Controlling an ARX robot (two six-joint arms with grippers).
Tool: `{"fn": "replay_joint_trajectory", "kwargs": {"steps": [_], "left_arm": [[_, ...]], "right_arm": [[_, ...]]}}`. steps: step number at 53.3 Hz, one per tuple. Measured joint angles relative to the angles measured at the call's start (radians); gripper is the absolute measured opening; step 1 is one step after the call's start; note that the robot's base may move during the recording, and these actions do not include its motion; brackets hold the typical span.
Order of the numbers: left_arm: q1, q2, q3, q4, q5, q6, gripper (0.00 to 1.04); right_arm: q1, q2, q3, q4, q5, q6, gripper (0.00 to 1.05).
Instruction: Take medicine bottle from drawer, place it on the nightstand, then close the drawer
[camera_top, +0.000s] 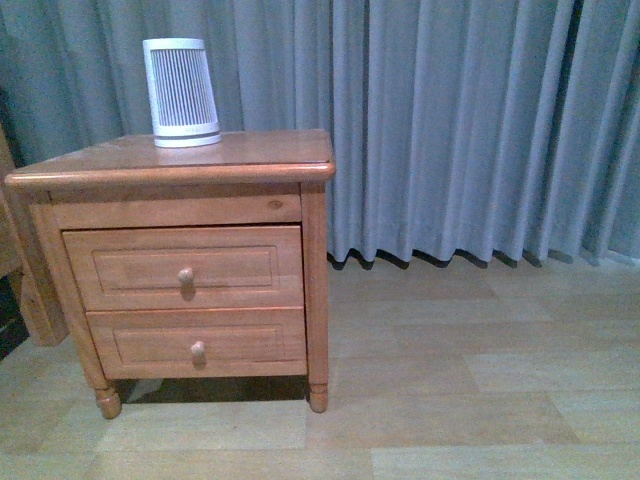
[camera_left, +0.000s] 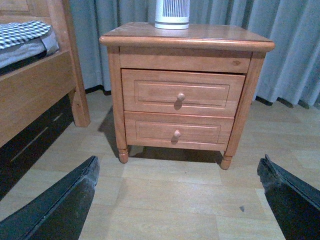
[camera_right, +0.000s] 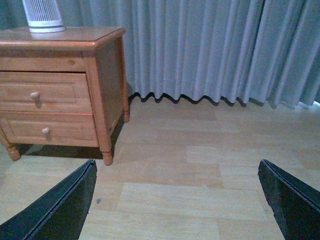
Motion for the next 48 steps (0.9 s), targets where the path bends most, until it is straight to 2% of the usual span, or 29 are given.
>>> {"fn": "replay_joint_trajectory", "kwargs": {"steps": [18, 21, 23, 30, 37, 48], "left_arm": [[0.001, 0.005, 0.001, -0.005, 0.004, -0.002, 0.98], [0.010, 0.074, 0.048, -0.098, 0.044, -0.044, 0.98], [0.021, 0.194, 0.093, -0.093, 0.066, -0.060, 0.98], [0.042, 0.687, 0.351, 0.209, 0.108, -0.057, 0.98], [0.026, 1.036, 0.564, 0.414, 0.109, -0.021, 0.98], [-0.041, 1.617, 0.790, 0.591, 0.025, 0.029, 0.98]], "right_arm": [[0.000, 0.000, 0.000, 0.000, 0.000, 0.000, 0.98], [0.000, 0.000, 0.000, 0.000, 0.000, 0.000, 0.98], [0.000, 0.000, 0.000, 0.000, 0.000, 0.000, 0.98], [0.000, 0.000, 0.000, 0.000, 0.000, 0.000, 0.98], [0.000, 0.000, 0.000, 0.000, 0.000, 0.000, 0.98], [0.000, 0.000, 0.000, 0.000, 0.000, 0.000, 0.98]]}}
